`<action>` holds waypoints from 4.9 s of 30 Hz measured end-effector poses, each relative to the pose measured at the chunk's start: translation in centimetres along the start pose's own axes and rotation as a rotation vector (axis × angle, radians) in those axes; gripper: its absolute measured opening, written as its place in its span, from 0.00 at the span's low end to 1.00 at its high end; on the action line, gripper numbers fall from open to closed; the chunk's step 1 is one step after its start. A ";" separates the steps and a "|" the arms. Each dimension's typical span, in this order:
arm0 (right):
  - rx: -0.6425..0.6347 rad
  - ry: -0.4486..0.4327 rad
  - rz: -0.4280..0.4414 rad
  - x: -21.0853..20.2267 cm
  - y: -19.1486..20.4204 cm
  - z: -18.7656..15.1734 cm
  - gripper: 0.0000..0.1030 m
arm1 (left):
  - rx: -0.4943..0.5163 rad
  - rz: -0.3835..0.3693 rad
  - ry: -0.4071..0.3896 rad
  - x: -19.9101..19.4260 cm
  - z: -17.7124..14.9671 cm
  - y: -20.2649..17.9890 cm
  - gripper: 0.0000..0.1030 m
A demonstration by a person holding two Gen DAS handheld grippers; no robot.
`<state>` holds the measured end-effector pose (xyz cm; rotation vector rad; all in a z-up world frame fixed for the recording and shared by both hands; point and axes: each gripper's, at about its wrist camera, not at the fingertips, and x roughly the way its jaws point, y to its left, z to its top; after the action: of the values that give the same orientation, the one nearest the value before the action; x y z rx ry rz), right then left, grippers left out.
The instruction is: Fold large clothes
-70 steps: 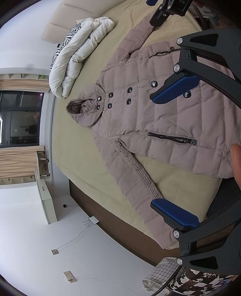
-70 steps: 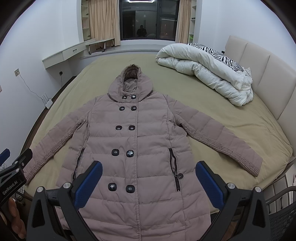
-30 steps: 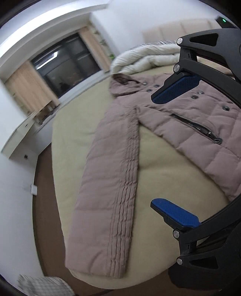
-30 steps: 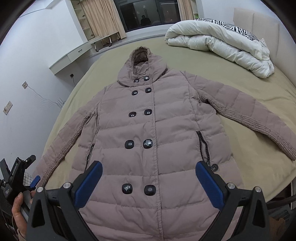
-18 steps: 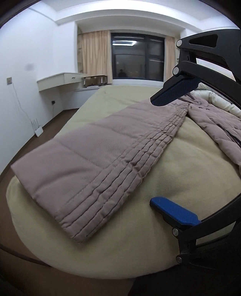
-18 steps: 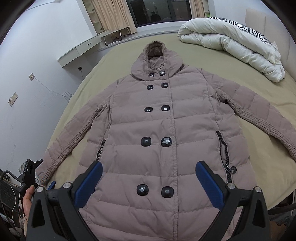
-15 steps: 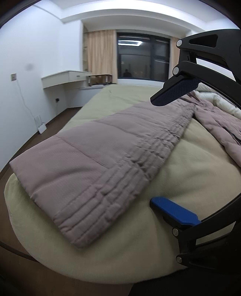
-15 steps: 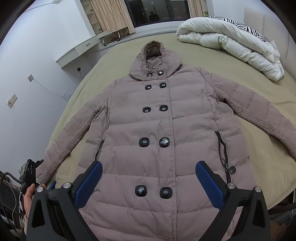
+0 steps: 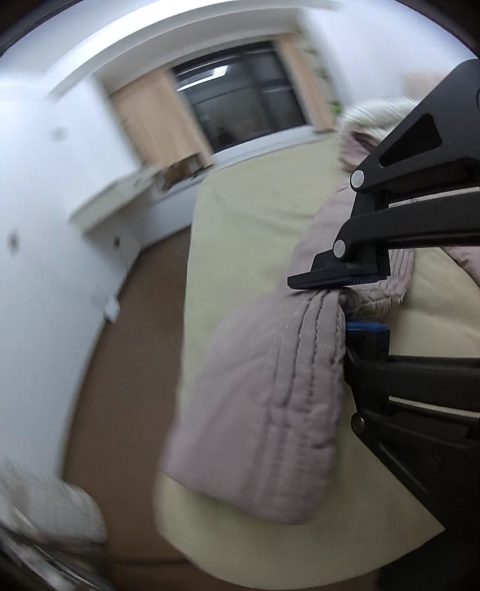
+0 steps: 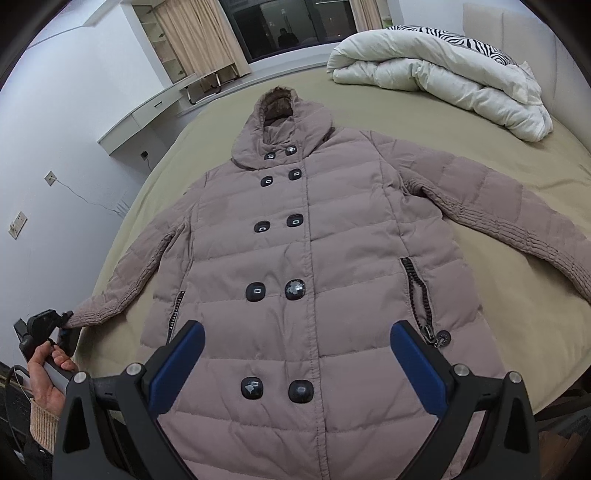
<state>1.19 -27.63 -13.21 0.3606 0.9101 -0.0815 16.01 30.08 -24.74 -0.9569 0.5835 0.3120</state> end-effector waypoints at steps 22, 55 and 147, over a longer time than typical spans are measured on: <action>0.542 0.353 0.673 17.8 -4.1 6.2 0.86 | 1.496 -0.115 -0.004 4.5 -30.5 -18.8 0.11; 0.706 0.343 0.793 21.3 1.3 10.3 1.00 | 1.263 -0.171 -0.049 -2.7 -23.9 -20.2 0.11; 0.177 0.090 0.005 20.3 -14.1 22.7 0.14 | 1.021 -0.020 0.116 9.9 -15.2 -25.7 0.30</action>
<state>27.75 -46.87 -20.28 0.5346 0.9942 -0.1428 31.76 3.27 -19.94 0.0075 0.7241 -0.0807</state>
